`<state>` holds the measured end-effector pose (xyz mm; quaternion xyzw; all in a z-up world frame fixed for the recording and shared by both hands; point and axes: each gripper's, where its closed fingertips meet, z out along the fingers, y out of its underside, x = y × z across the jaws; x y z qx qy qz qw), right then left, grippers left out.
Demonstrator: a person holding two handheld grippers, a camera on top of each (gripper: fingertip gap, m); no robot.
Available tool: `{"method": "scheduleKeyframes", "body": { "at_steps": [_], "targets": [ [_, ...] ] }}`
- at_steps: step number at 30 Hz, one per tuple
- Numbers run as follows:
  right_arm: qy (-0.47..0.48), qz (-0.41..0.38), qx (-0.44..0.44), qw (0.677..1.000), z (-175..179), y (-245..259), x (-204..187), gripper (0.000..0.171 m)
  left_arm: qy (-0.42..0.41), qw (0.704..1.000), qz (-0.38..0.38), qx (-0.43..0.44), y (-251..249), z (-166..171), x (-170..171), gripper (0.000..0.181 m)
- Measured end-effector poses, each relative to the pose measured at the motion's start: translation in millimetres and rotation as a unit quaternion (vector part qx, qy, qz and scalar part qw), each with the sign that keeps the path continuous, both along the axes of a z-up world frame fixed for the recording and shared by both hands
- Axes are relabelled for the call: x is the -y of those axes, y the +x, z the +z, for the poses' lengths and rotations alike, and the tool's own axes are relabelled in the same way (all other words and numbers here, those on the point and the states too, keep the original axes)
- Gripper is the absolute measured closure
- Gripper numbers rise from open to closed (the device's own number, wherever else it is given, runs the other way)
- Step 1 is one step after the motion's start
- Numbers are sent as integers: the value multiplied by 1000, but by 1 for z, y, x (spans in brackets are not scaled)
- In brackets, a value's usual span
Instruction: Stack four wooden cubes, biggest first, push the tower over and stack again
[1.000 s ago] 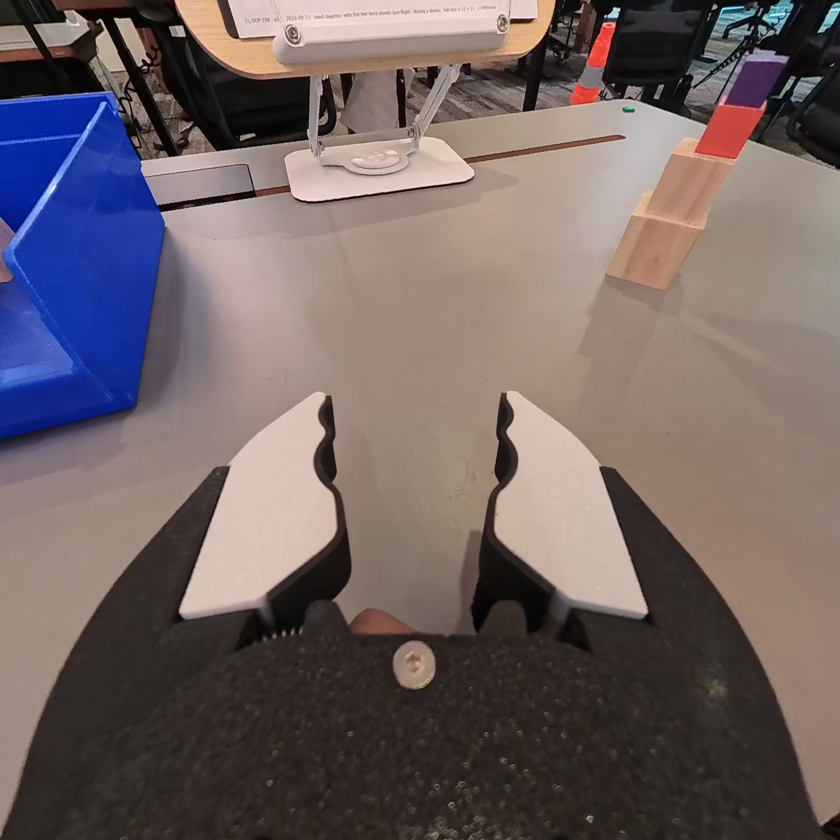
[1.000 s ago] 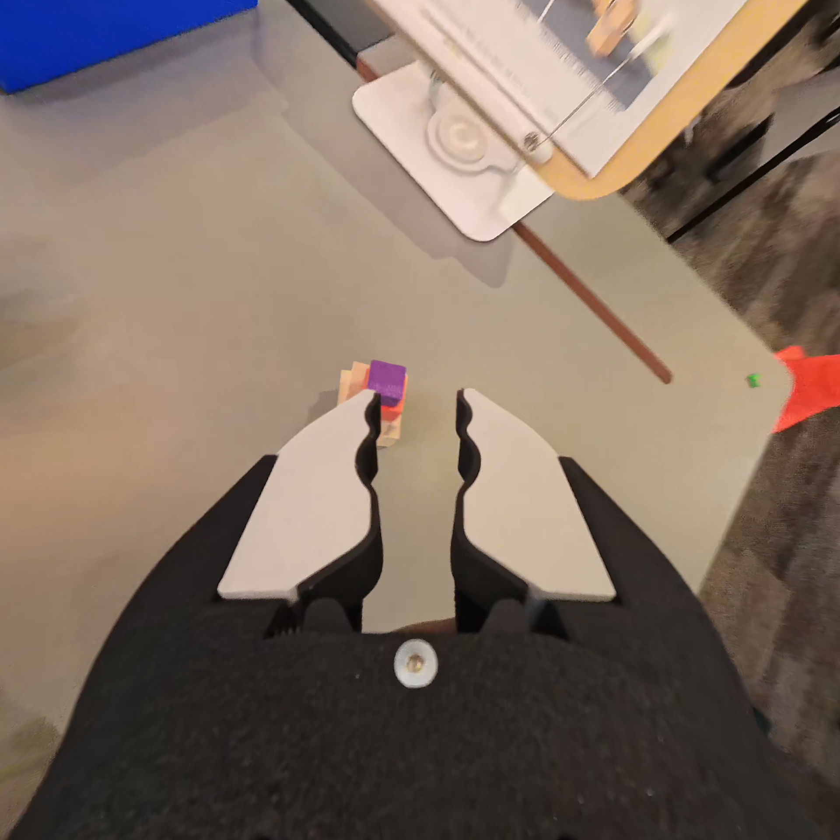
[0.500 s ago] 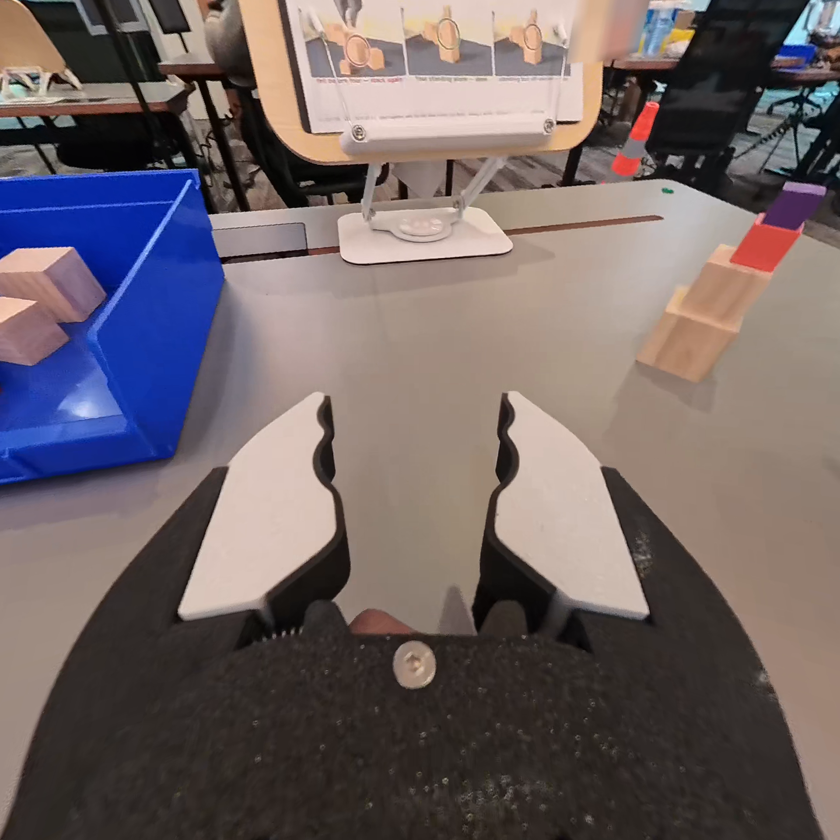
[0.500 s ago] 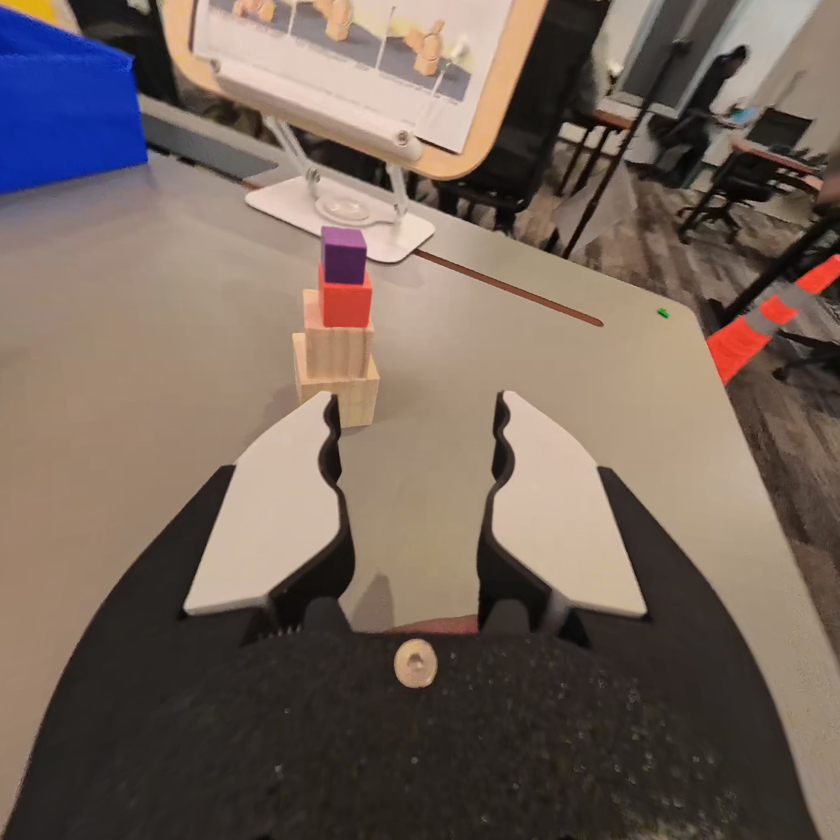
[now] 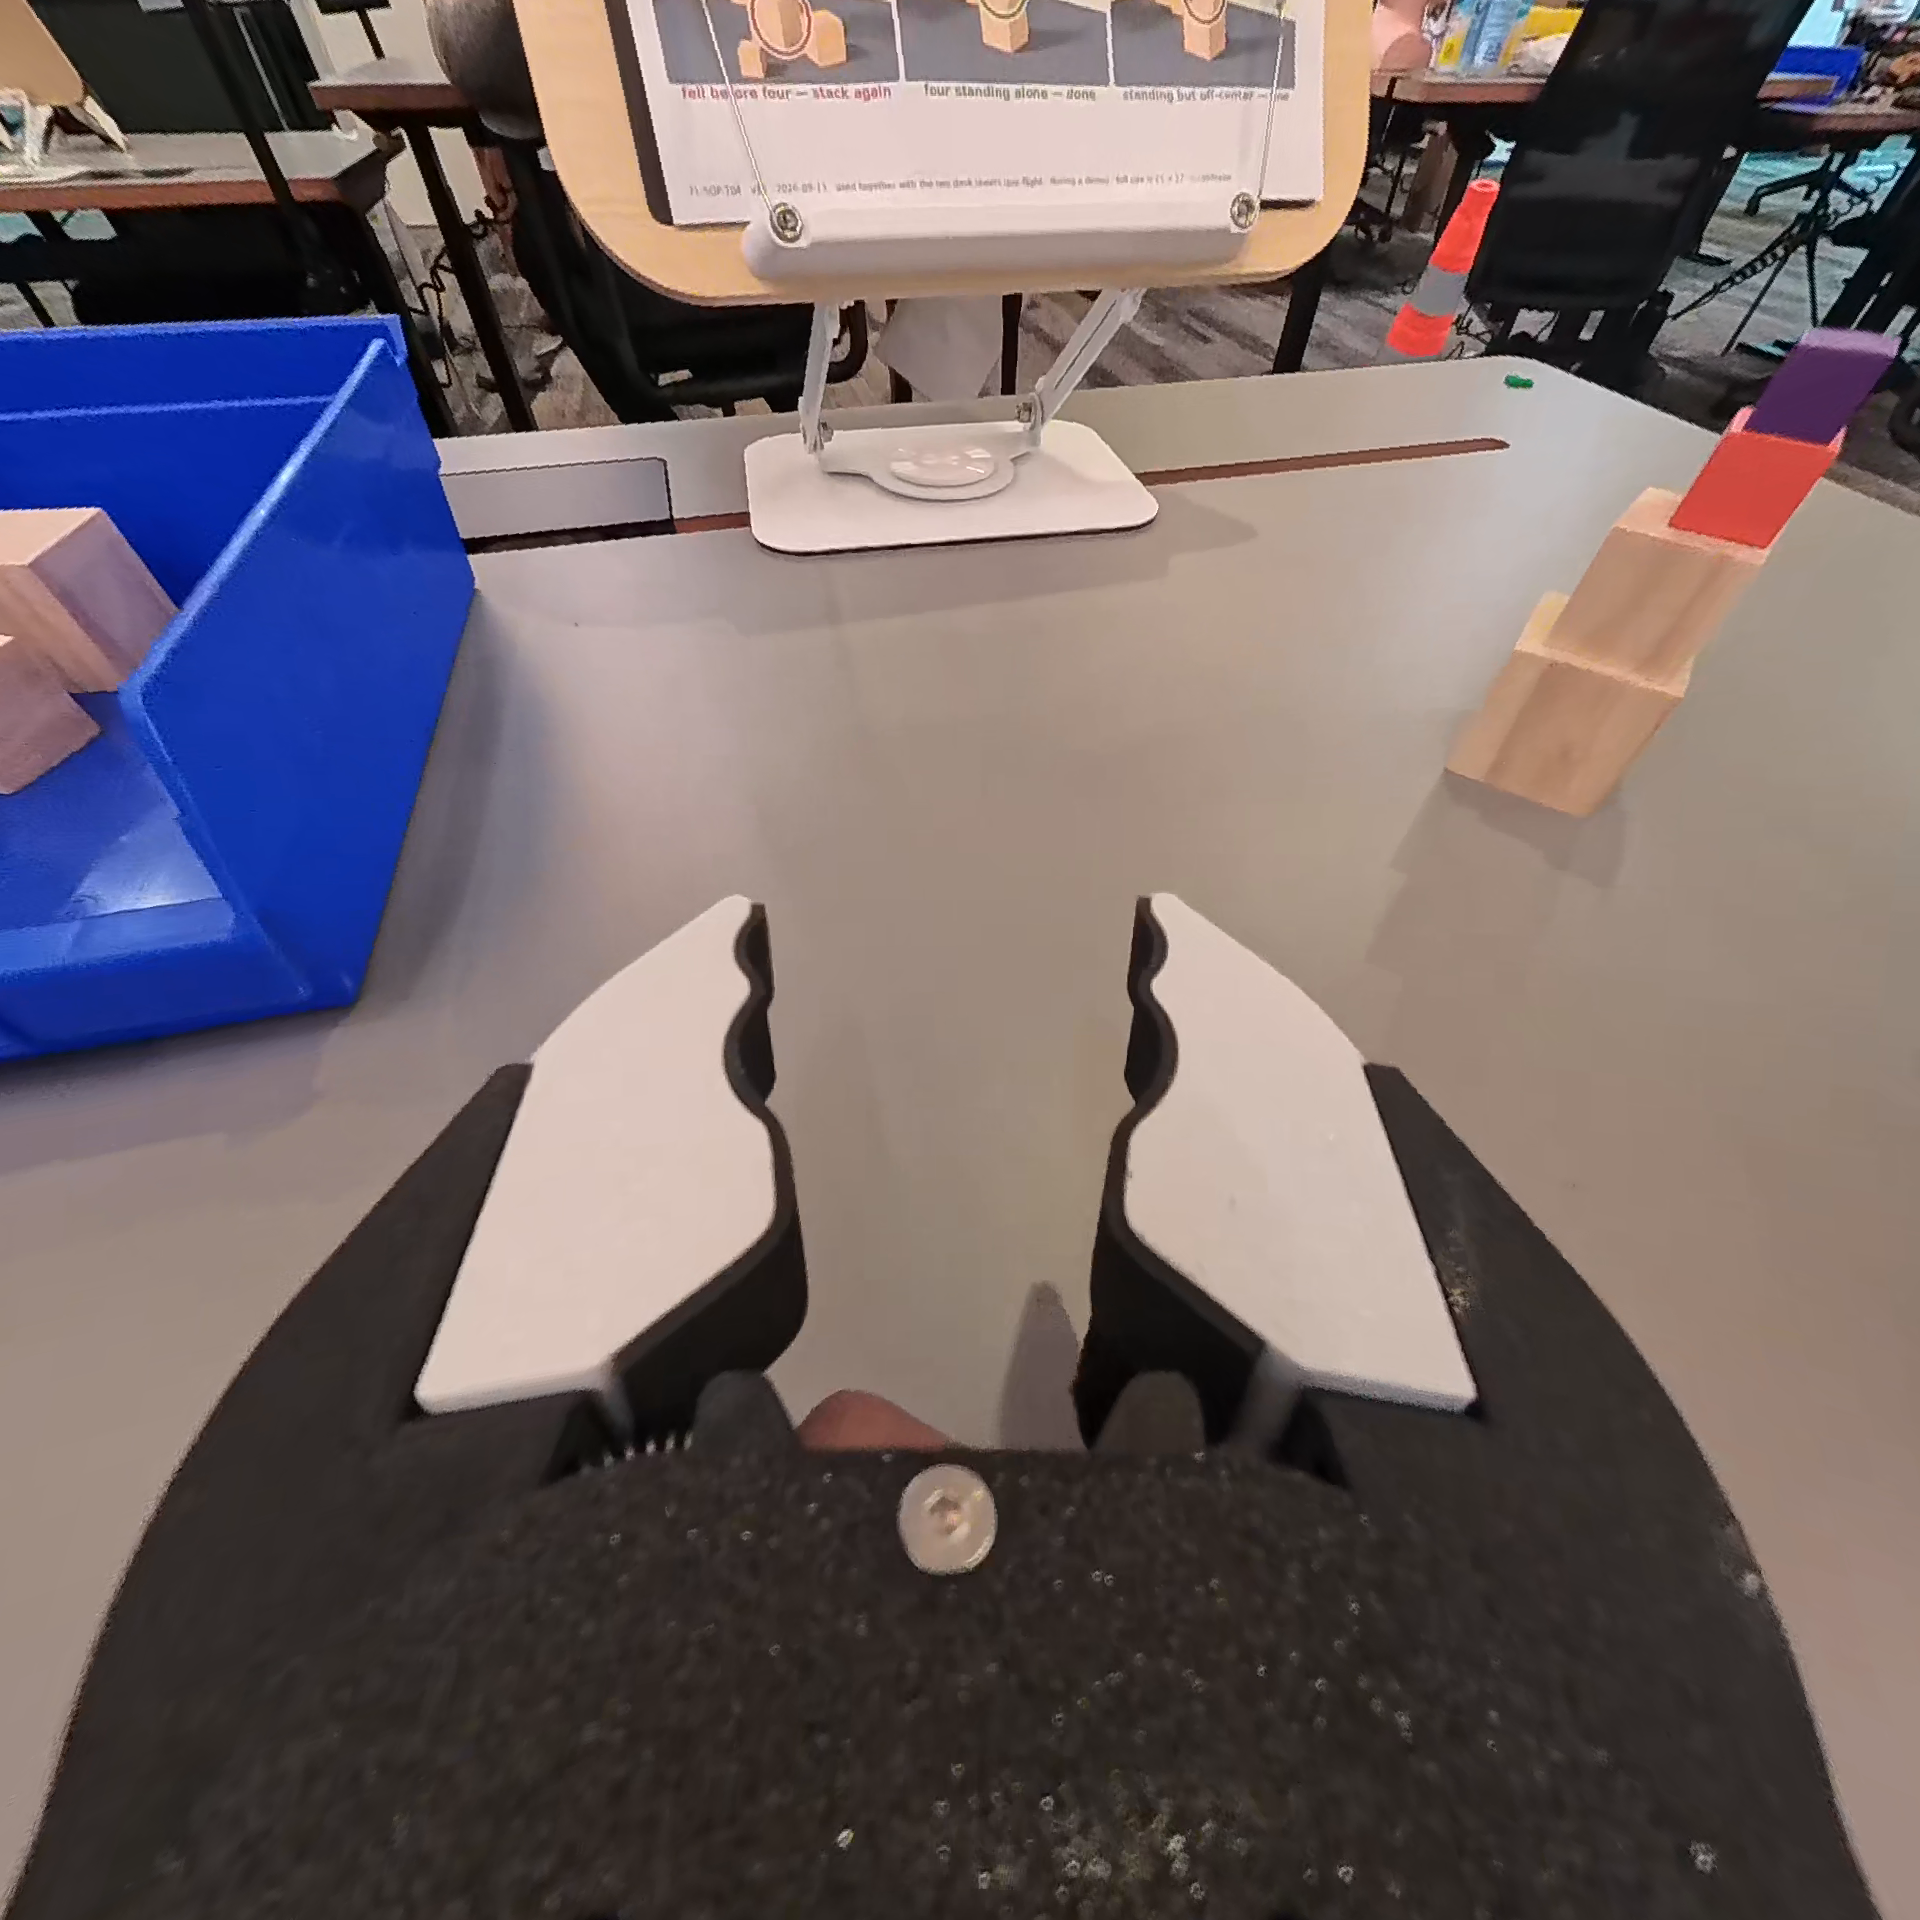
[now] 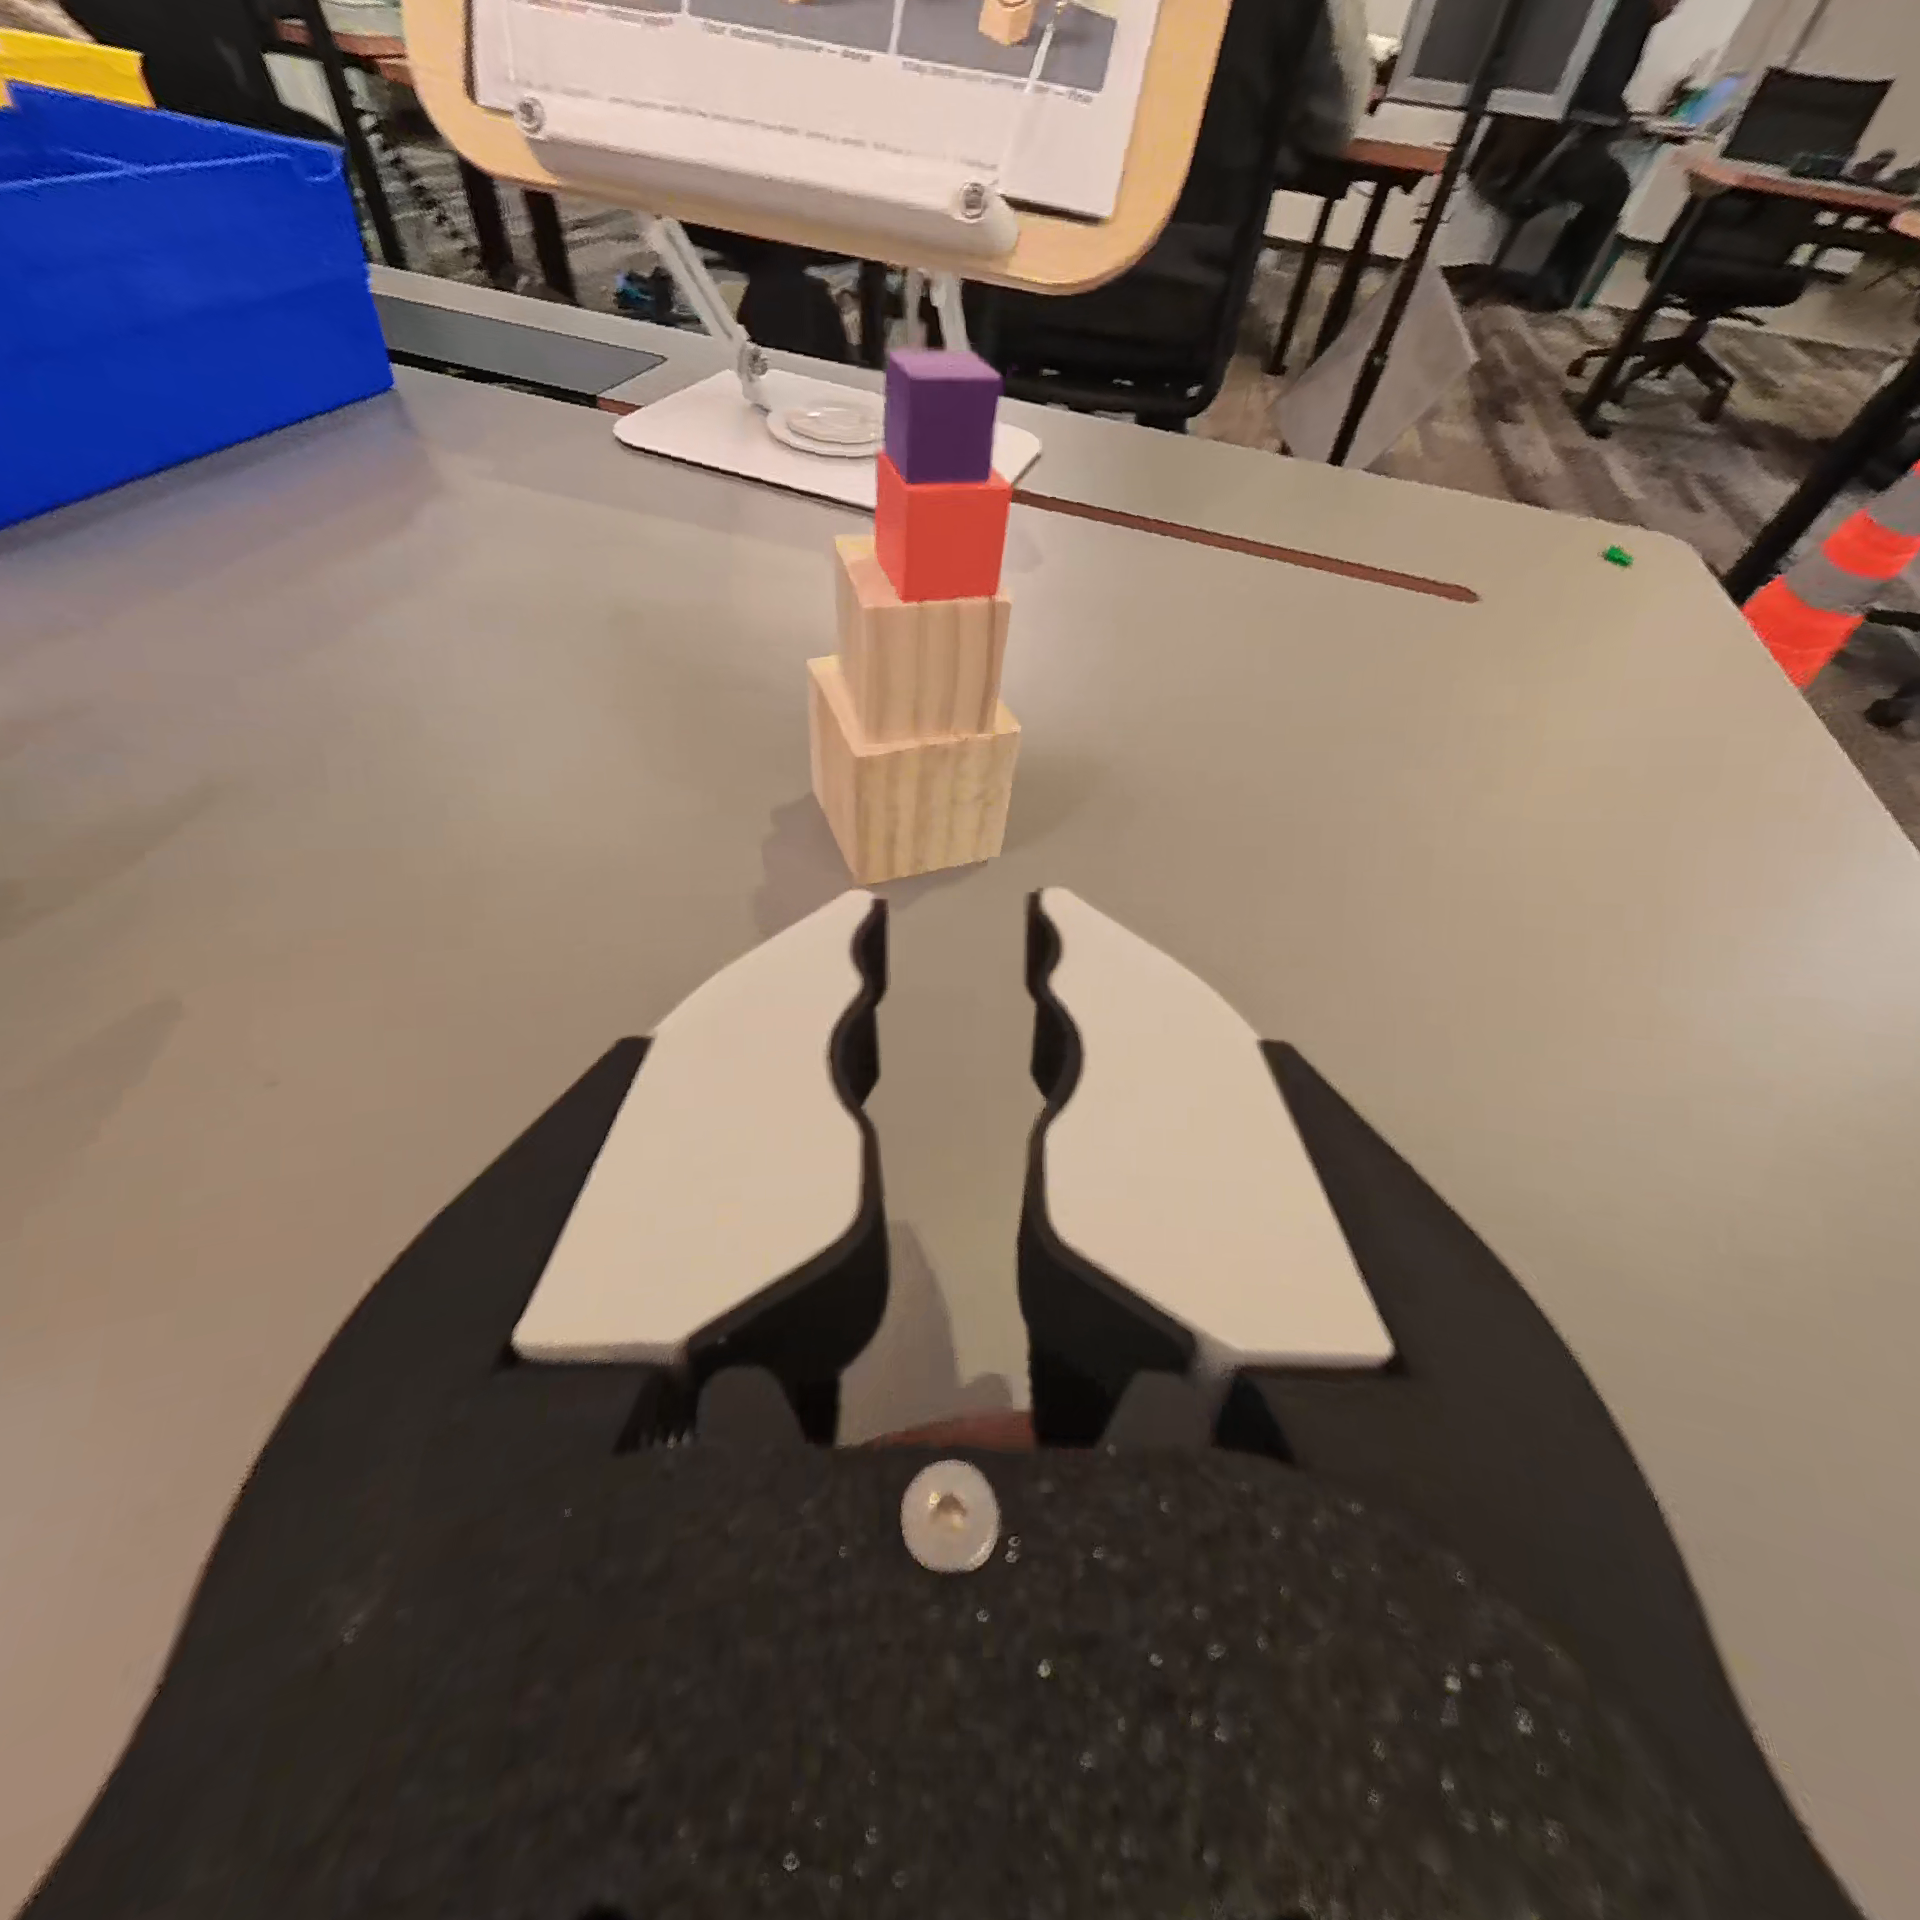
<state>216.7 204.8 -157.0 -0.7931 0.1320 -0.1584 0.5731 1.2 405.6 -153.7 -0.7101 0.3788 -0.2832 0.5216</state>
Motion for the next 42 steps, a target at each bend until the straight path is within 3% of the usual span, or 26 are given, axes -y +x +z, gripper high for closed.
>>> {"method": "scheduleKeyframes", "body": {
  "at_steps": [1,2,5,8,12,15,20,23,34,37,42],
  "targets": [
    [-8,22,11,1000,2,0,-3,165,-1,1000,-2,-3,0,-1,1,116],
    [-23,41,25,999,4,3,-7,171,-1,1000,-3,-3,0,-2,1,117],
    [-75,102,63,990,13,25,-20,171,0,1000,-6,-7,0,-2,1,117],
    [-136,214,56,966,12,39,-37,171,3,1000,-6,-7,0,0,-1,117],
    [-220,344,60,911,0,61,-46,171,5,1000,-4,-7,-2,2,-3,117],
    [-216,438,92,868,5,57,-51,171,7,1000,3,-12,-5,2,-7,117],
    [-317,509,130,790,-20,59,-45,171,11,1000,10,-20,-8,3,-12,118],
    [-330,533,131,768,-27,58,-46,171,15,999,15,-27,-9,1,-14,118],
    [-349,533,107,763,-29,60,-64,171,20,999,16,-47,-4,-4,-13,118],
    [-380,466,64,797,-38,74,-68,171,14,999,10,-50,-2,-7,-12,118],
    [-393,298,-127,861,-46,84,-61,171,9,999,-2,-44,5,-5,-9,119]
  ]
}}
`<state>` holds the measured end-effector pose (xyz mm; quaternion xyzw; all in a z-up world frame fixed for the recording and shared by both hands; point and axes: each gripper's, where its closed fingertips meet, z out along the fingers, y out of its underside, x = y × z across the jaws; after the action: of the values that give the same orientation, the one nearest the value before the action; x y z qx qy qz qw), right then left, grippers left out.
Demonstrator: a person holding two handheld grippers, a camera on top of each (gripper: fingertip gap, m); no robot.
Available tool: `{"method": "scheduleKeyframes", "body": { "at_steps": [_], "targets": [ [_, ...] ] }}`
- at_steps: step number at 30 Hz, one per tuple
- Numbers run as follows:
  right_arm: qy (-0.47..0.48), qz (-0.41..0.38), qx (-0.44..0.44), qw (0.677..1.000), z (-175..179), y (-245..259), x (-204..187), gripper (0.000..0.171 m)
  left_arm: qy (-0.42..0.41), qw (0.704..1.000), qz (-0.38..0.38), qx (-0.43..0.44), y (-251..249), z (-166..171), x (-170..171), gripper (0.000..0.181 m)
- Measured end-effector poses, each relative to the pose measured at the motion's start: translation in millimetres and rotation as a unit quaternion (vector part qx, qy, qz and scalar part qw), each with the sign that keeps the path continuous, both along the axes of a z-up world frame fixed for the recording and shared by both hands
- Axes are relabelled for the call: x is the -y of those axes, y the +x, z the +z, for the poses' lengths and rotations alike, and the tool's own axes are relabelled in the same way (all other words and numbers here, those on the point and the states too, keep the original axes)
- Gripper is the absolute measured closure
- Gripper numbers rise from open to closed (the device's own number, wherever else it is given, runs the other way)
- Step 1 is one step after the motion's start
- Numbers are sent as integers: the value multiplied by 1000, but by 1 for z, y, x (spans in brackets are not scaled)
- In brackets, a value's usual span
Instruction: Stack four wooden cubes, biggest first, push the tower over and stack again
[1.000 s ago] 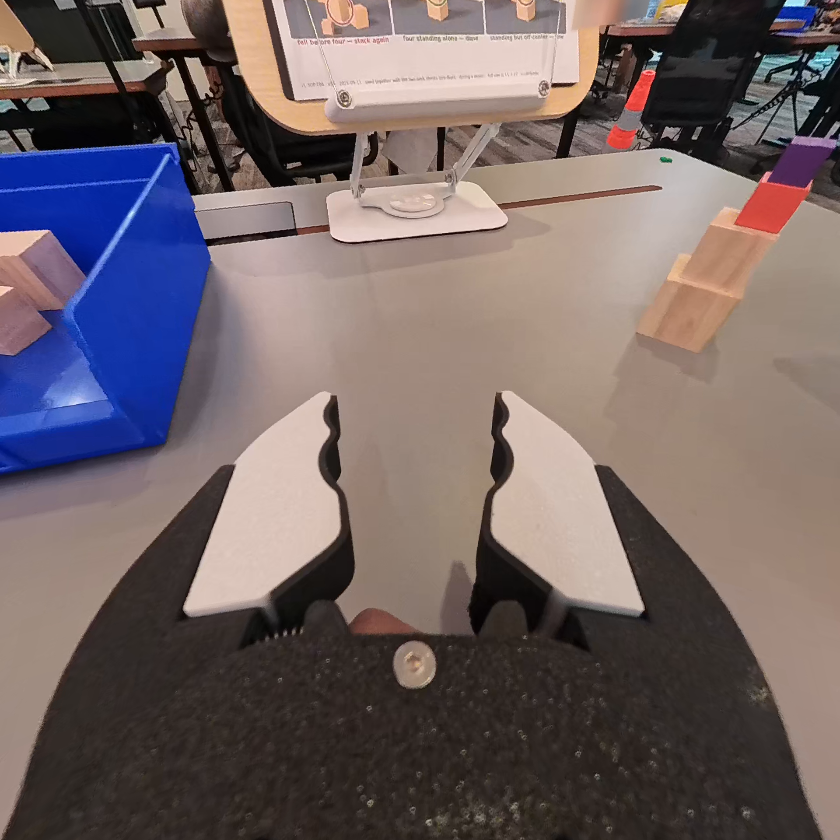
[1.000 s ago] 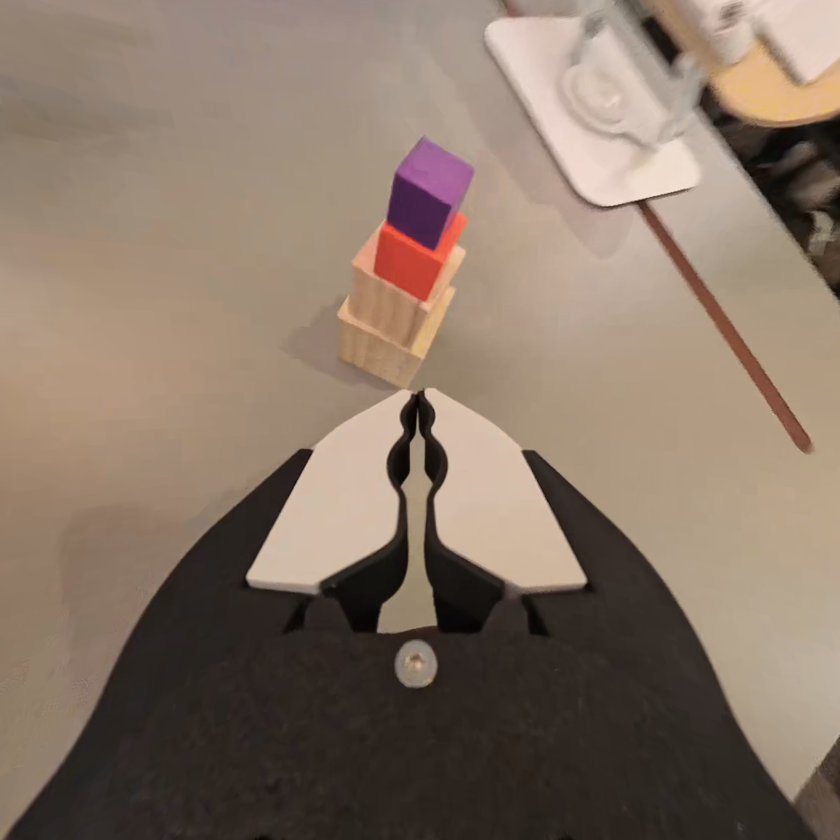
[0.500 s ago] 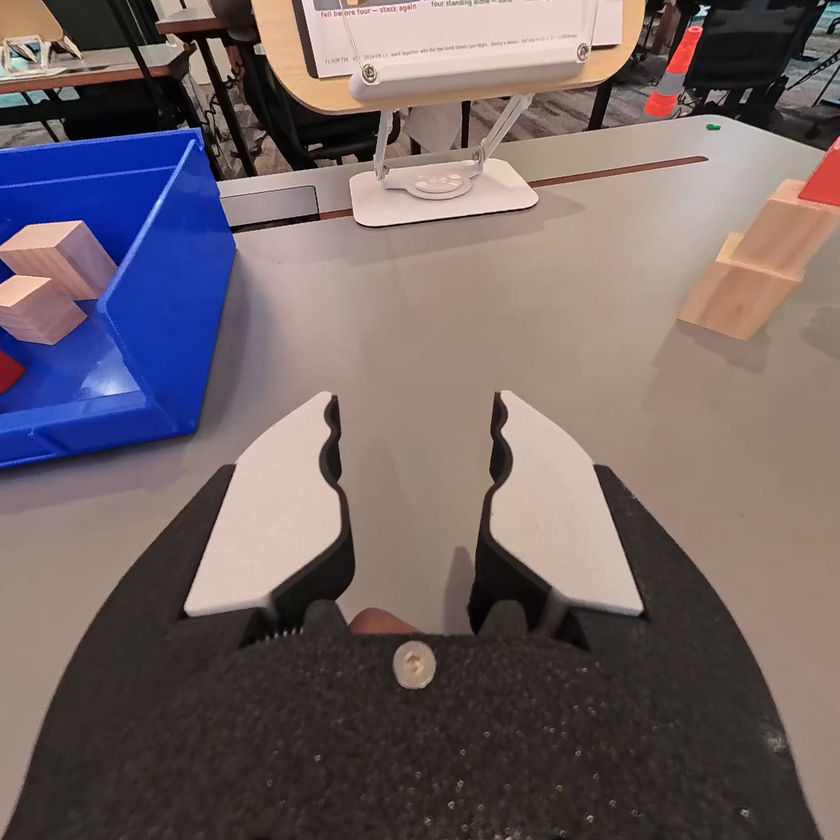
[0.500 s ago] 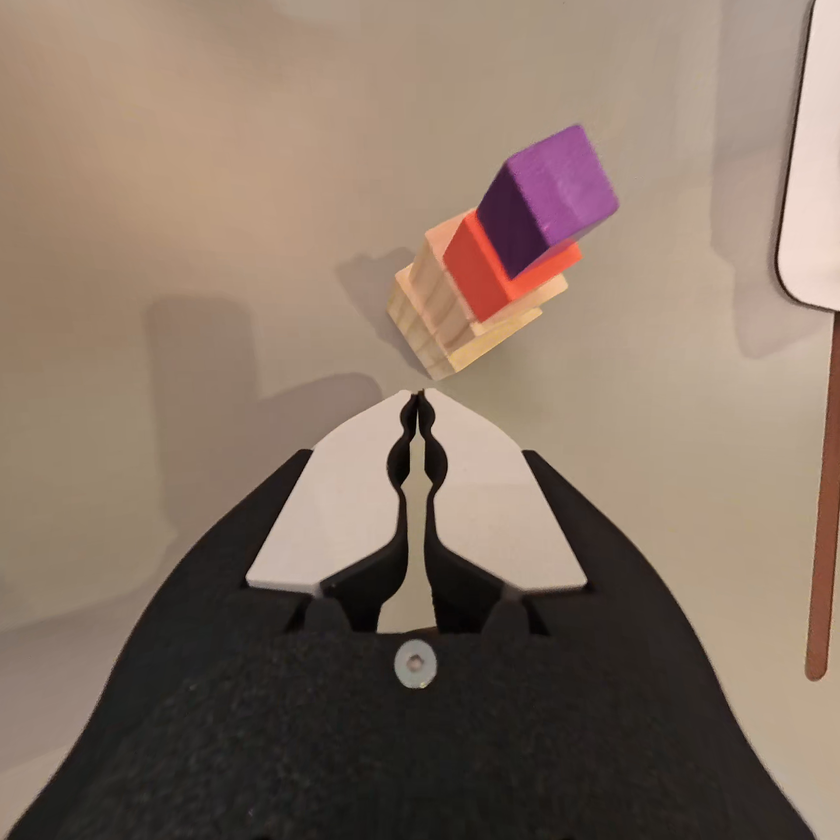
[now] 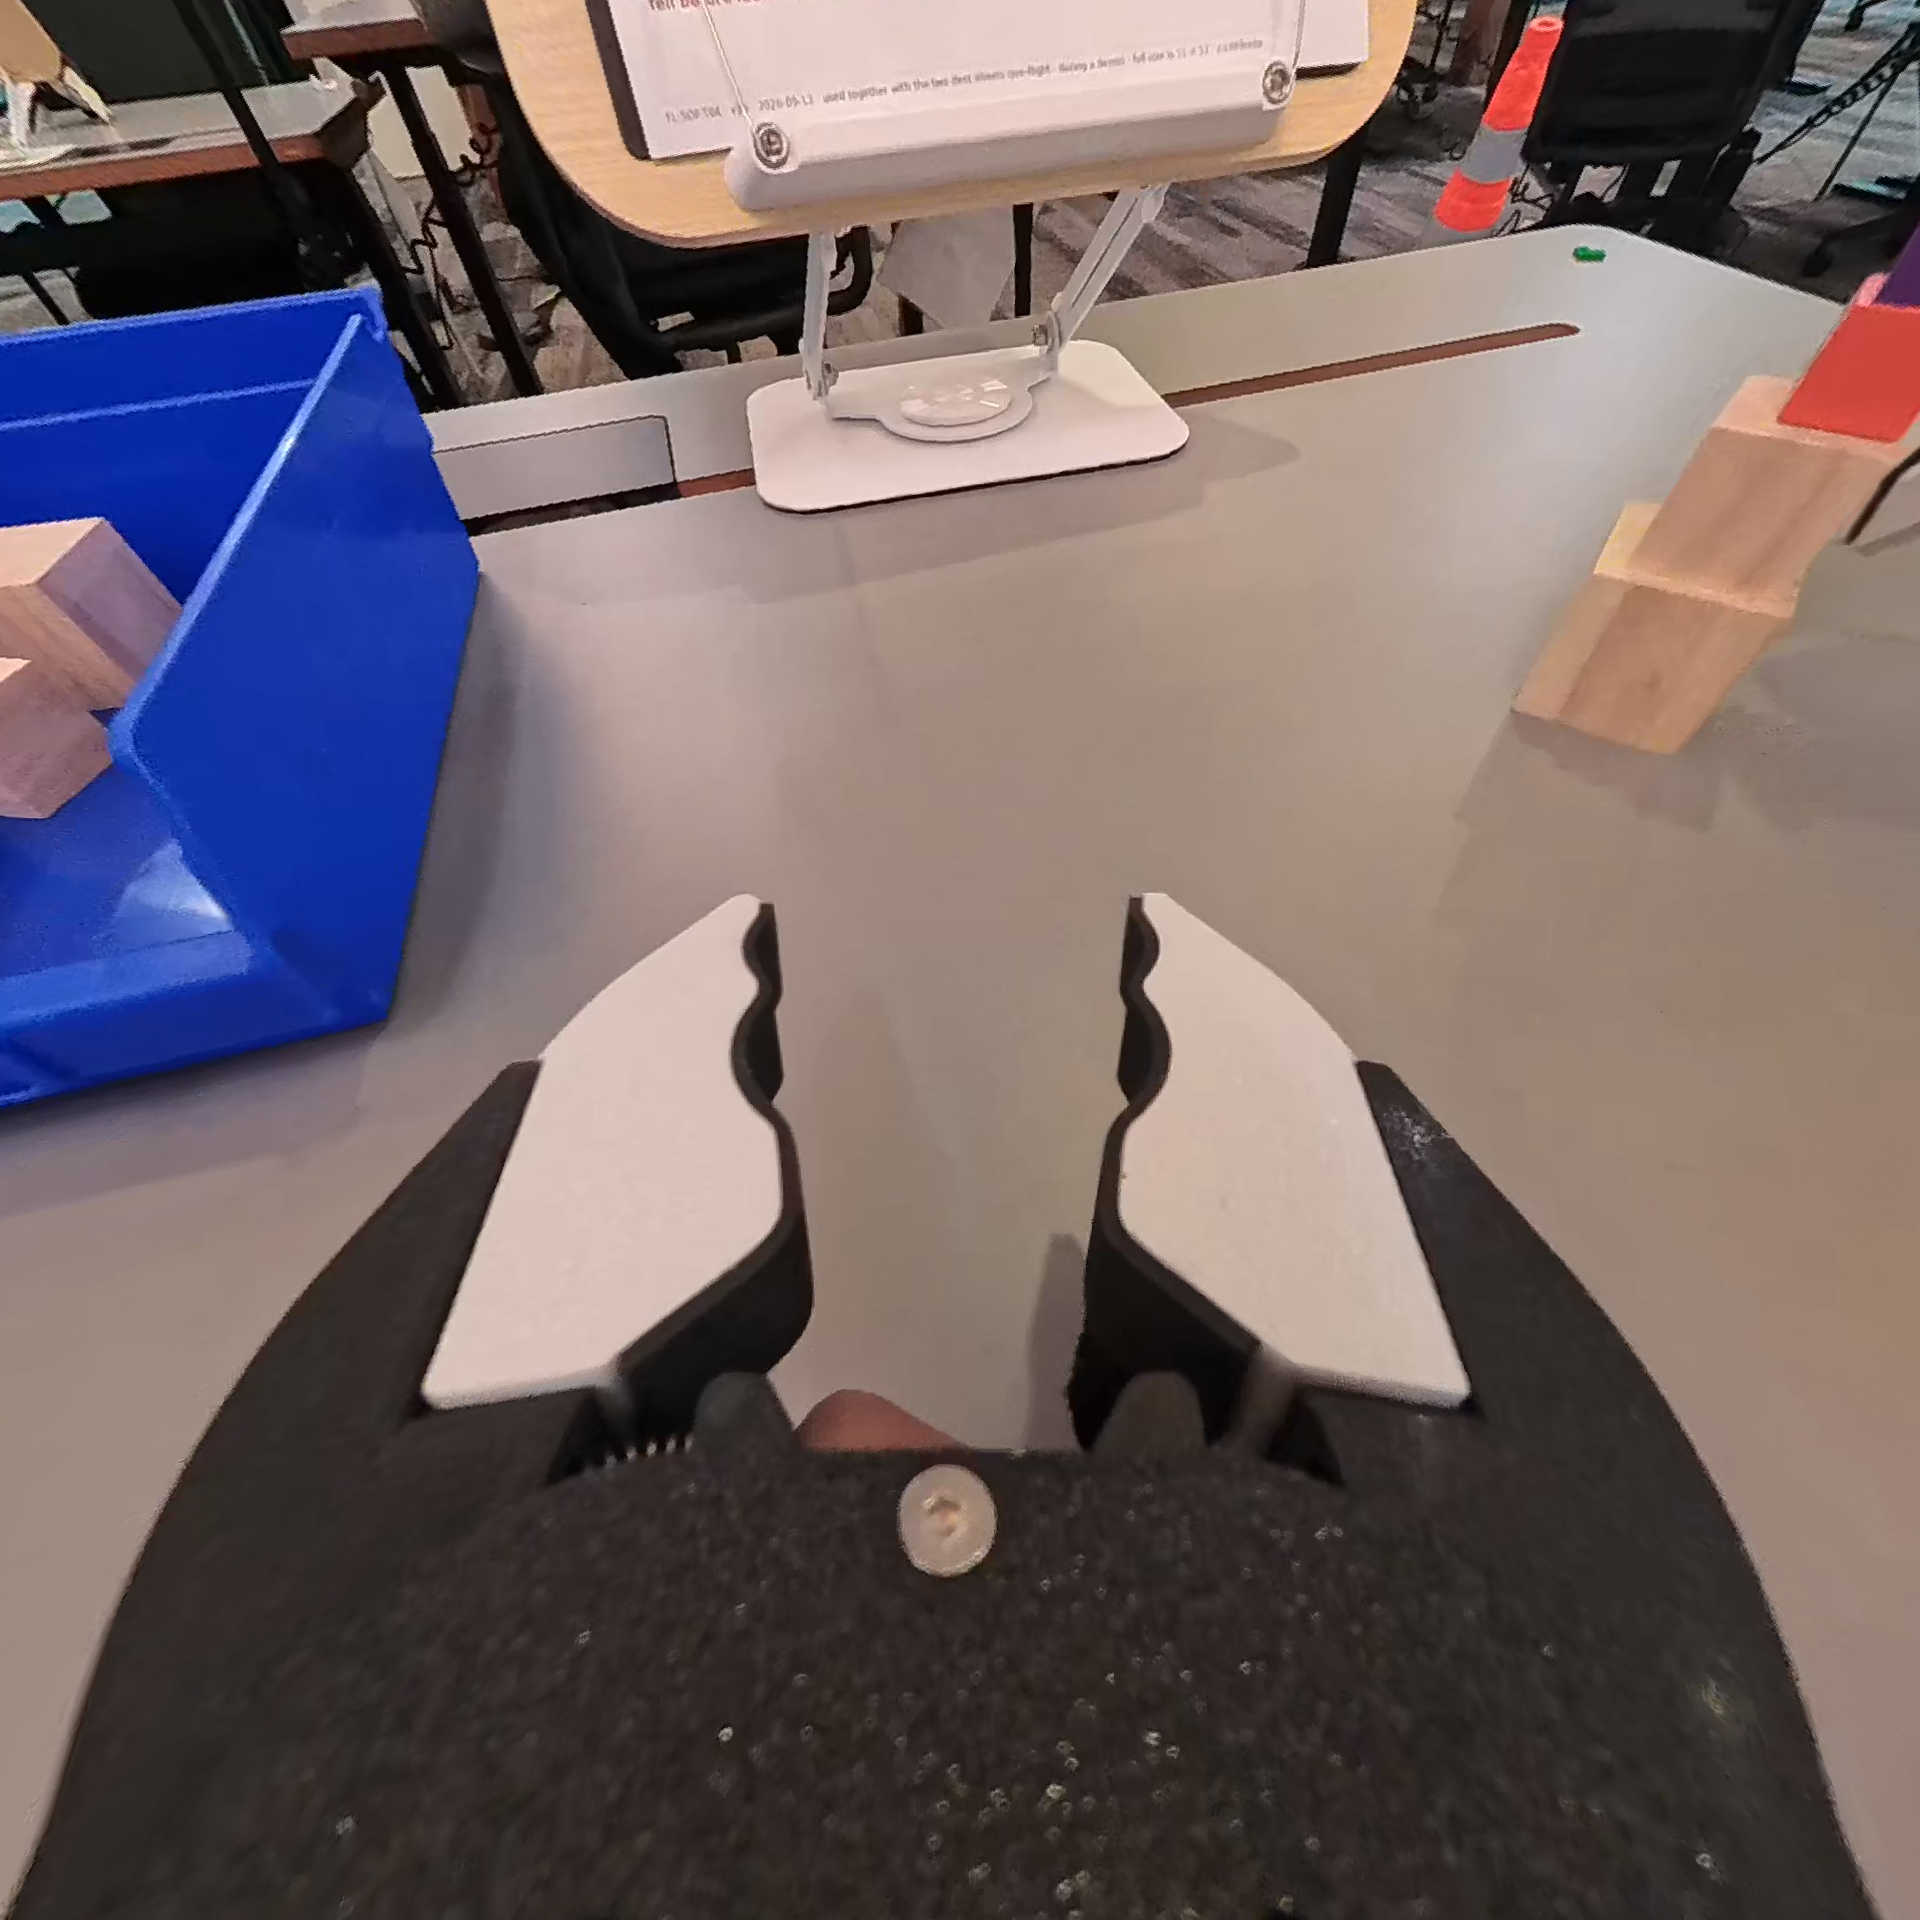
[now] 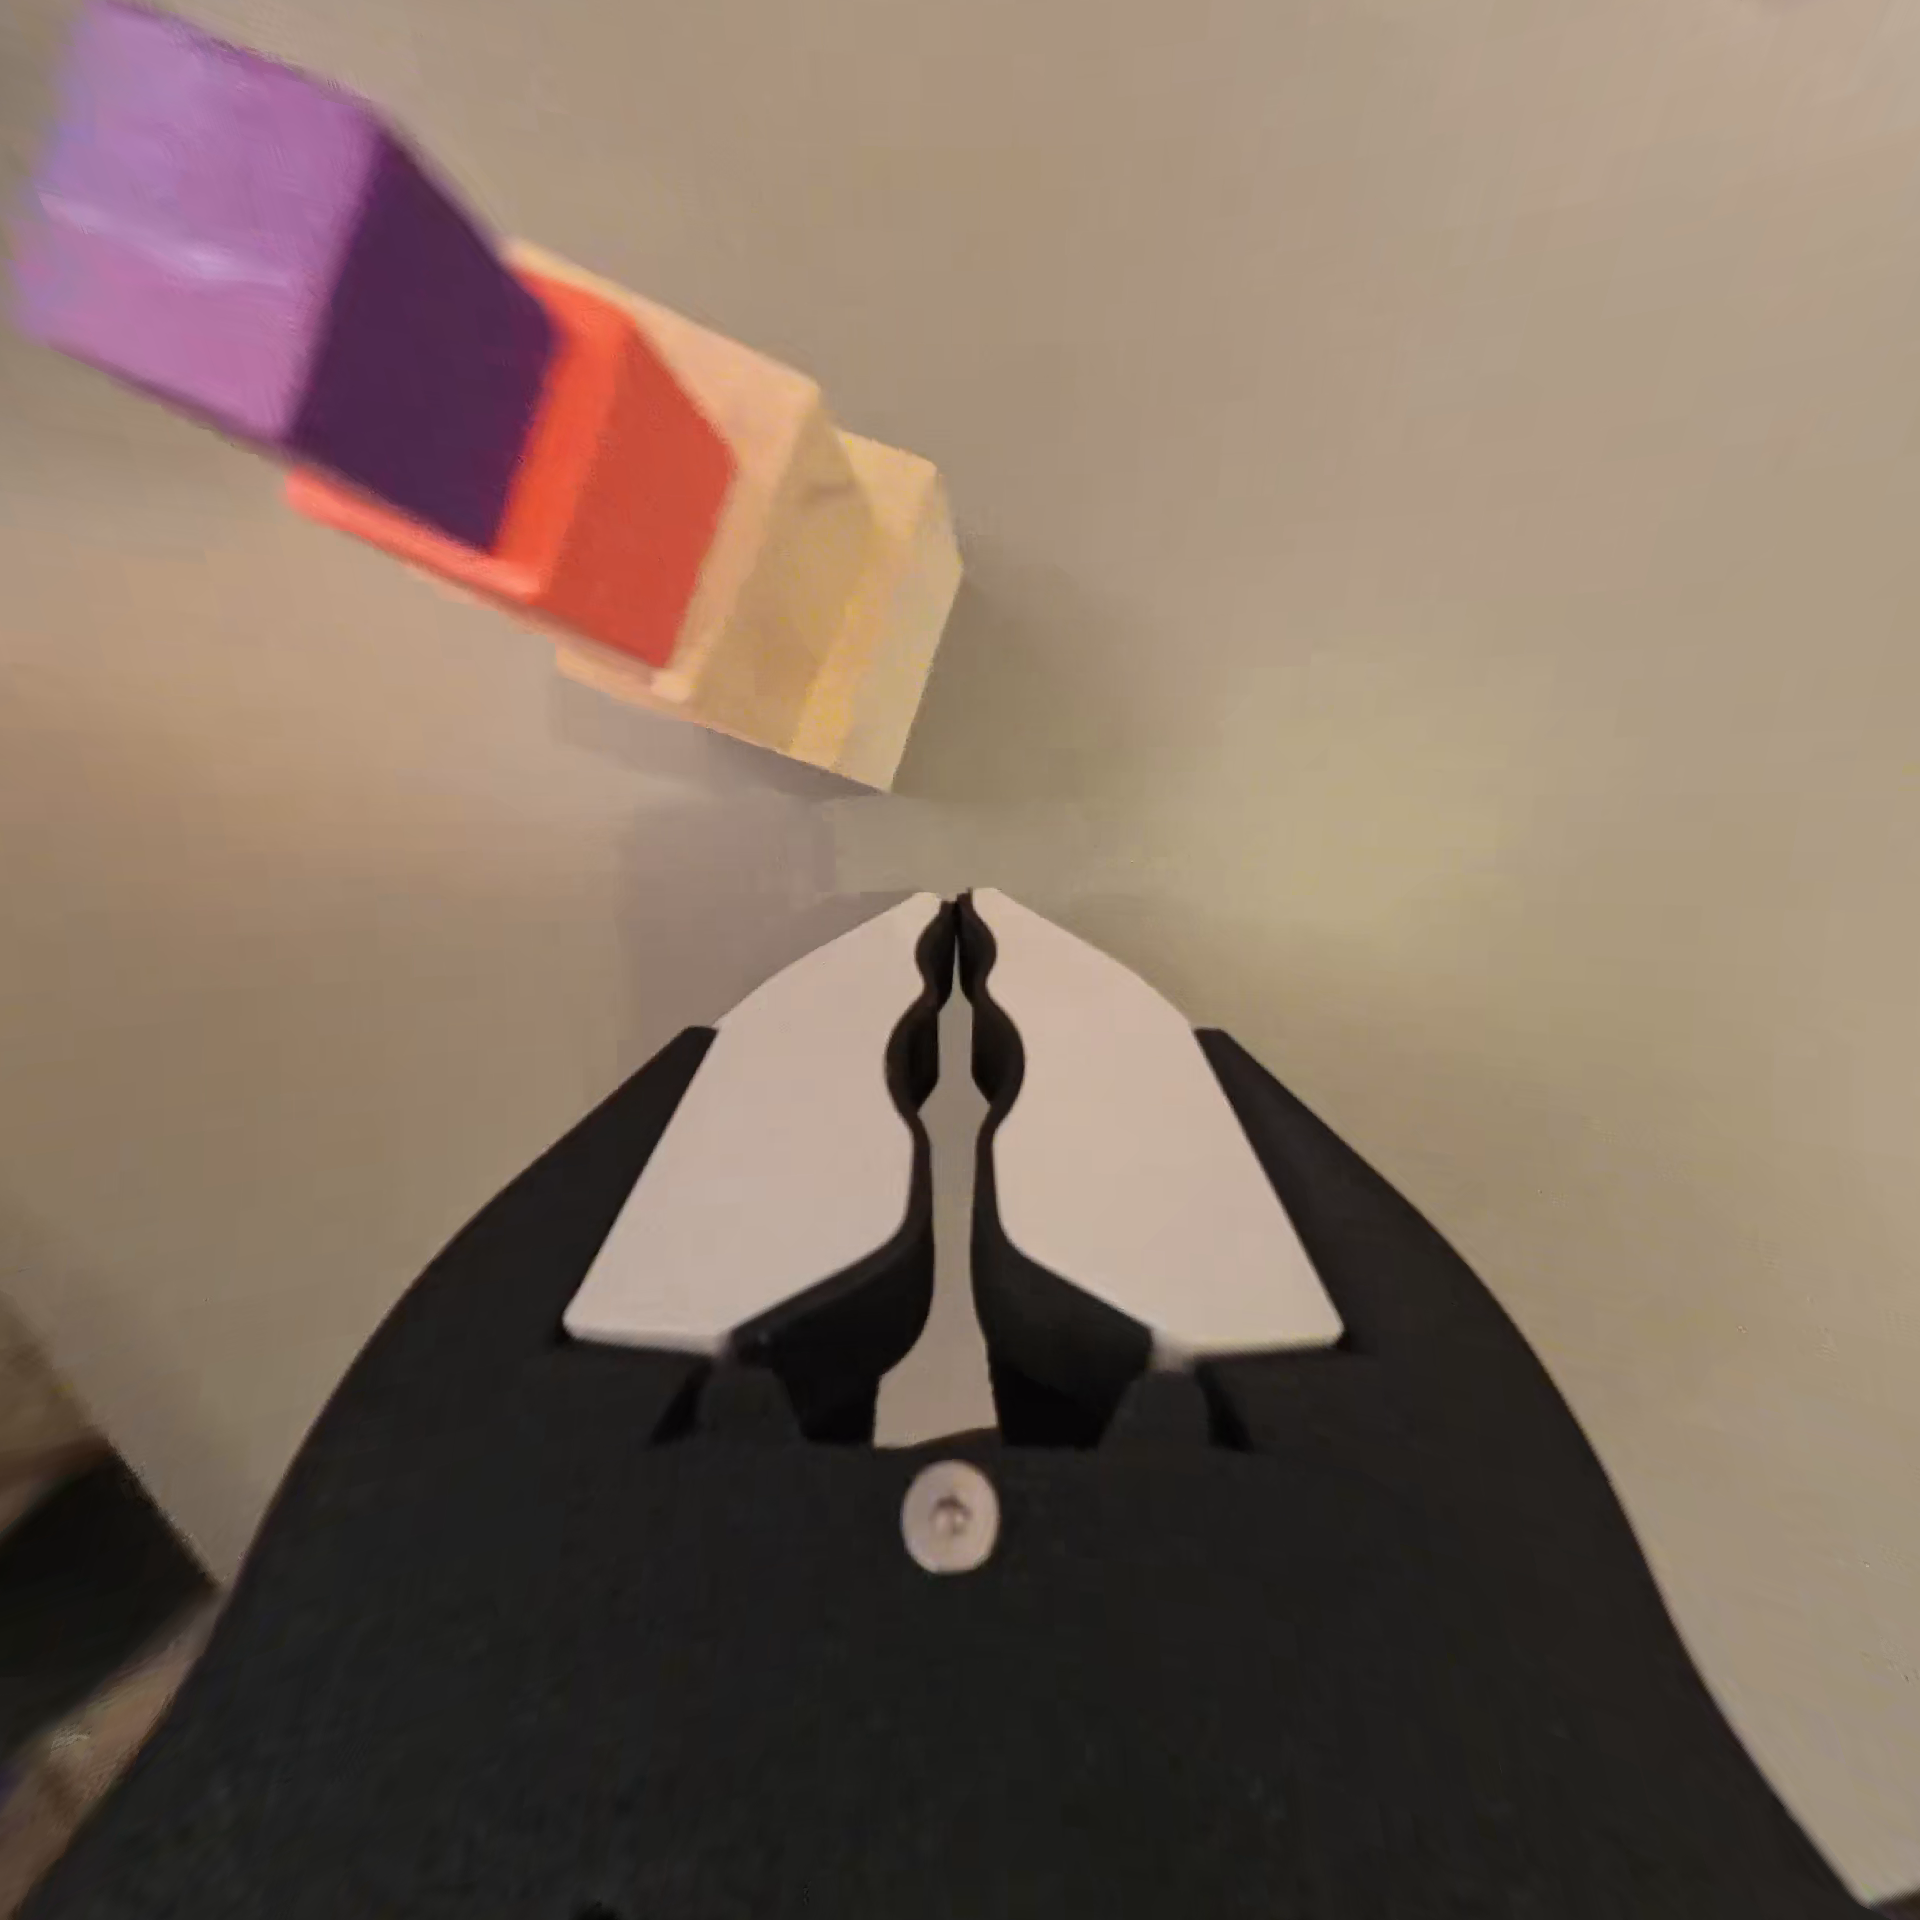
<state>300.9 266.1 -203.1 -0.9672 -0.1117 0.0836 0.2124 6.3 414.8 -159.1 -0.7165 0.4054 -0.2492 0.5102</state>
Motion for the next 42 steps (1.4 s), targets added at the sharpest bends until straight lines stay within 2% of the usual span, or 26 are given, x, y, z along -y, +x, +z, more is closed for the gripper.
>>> {"method": "scheduleKeyframes", "body": {
  "at_steps": [5,9,13,17,21,26,28,31,35,37,39,42],
  "targets": [
    [-36,-184,-47,981,-1,4,23,171,-7,1000,-30,6,9,4,6,119],
    [-56,-258,-56,963,-8,-3,33,171,-14,999,-47,-3,9,3,8,119],
    [-54,-326,-73,941,-12,-13,27,171,-22,998,-62,-5,1,-1,15,120],
    [-59,-347,-73,933,-14,-23,19,171,-27,997,-77,14,-8,1,24,121],
    [-53,-323,-61,943,-8,-28,11,171,-30,996,-85,25,-14,1,30,122],
    [-61,-248,-25,967,-8,-34,13,171,-32,995,-89,21,-14,-3,32,122],
    [-74,-190,13,979,-12,-32,27,171,-29,995,-89,22,-14,-2,31,122],
    [-91,-100,65,989,-20,-28,69,171,-25,996,-87,22,-15,-1,30,122],
    [-97,-69,47,992,-18,-36,129,171,-24,996,-84,21,-14,-2,28,122],
    [-89,-52,59,993,-13,-37,142,171,-27,996,-83,19,-12,-4,27,122],
    [-69,-28,83,994,-11,-35,133,171,-27,996,-81,16,-11,-7,25,122],
    [5,28,117,993,-13,-38,75,171,-26,996,-79,12,-9,-9,23,122]
  ]
}}
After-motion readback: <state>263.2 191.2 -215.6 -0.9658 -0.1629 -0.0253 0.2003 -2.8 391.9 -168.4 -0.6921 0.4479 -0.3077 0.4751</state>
